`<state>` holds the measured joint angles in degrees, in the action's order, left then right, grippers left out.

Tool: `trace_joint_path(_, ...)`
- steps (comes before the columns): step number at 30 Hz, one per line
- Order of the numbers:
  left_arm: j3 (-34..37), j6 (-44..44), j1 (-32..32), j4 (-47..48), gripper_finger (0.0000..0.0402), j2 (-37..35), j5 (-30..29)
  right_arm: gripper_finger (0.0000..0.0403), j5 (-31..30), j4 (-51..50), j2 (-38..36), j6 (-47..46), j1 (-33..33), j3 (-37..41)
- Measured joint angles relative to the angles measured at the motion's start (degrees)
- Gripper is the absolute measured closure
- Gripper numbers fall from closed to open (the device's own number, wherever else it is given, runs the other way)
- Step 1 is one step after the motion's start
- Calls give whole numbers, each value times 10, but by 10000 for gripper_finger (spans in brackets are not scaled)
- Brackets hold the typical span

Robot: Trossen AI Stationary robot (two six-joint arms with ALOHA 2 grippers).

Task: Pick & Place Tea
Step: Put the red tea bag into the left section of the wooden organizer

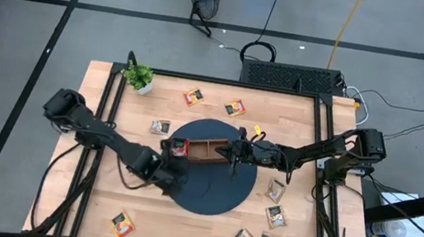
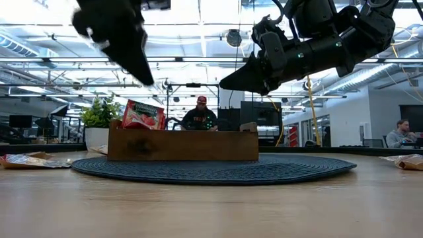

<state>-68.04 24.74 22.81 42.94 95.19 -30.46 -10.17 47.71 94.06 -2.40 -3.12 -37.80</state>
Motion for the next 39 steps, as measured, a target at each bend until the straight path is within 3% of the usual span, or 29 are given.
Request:
trace_joint_path(5,12,5,-33,25,397,0,26,403,0,0,0,-2,-4,0)
trace_joint_path(10,36,-3,-50,-9,398,0,65,403,0,0,0,0,-4,0)
trace_joint_path(25,136,9,-87,-101,400,-3,83,403,0,0,0,0,-4,0)
trace_joint_path(39,79,-9,-68,-54,393,-5,132,403,0,0,0,0,-4,0)
